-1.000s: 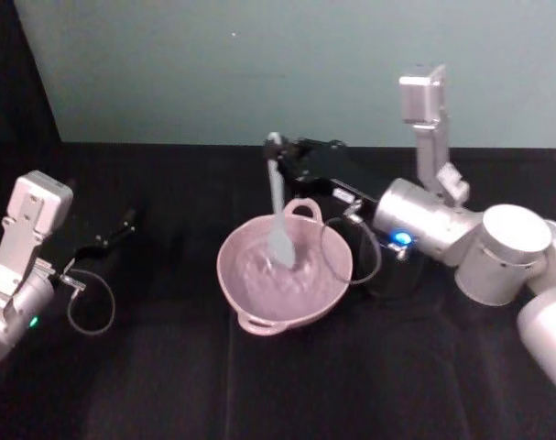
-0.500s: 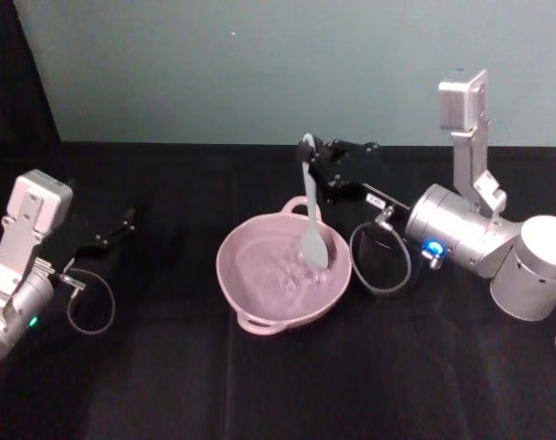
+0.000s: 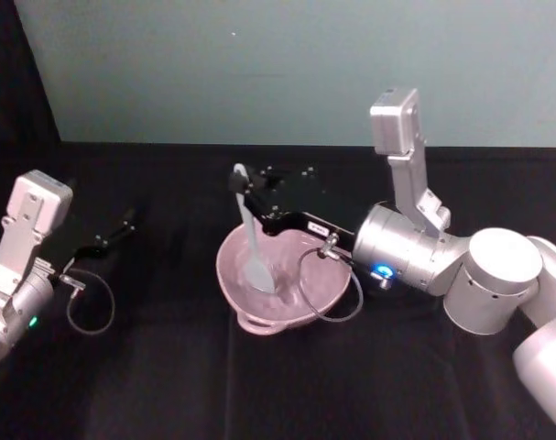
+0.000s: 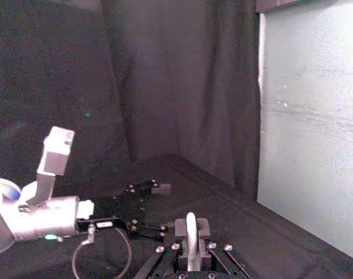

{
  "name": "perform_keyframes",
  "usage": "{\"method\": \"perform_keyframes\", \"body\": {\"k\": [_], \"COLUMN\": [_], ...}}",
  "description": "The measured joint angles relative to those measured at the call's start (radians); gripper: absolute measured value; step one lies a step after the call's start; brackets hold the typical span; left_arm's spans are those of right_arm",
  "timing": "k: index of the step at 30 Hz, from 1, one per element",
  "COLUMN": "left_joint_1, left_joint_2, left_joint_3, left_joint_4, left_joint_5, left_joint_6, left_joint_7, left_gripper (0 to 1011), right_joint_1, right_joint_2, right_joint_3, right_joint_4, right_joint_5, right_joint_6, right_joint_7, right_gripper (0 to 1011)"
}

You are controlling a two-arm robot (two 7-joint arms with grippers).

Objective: Use the one hand to pick up the spoon and stir the clear water in the bowl.

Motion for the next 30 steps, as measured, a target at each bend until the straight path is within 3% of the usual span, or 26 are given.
{"method": "perform_keyframes", "body": {"k": [6,13,24,30], "left_joint_1": [0.000,0.000,0.000,0.000], "left_joint_2": [0.000,0.000,0.000,0.000], "left_joint_3": [0.000,0.000,0.000,0.000], "left_joint_4": [0.000,0.000,0.000,0.000], "left_joint_5": [0.000,0.000,0.000,0.000], "left_joint_6": [0.000,0.000,0.000,0.000], "left_joint_7": [0.000,0.000,0.000,0.000], "left_gripper": [1011,1011,1011,1011], "right_joint_1": [0.003,0.002,-0.045,-0.096], "right_joint_2": [-0.007,0.026,0.130,0.174], "right_joint_3": [-0.005,0.034,0.176,0.245], "right_joint_4": [-0.003,-0.073,-0.255,-0.300], "right_joint_5": [0.002,0.006,0.032,0.055], "right_joint_6": [-0.003,0.005,0.055,0.083], "right_joint_7": [0.003,-0.033,-0.139,-0.179], "right_gripper": [110,110,110,110]}}
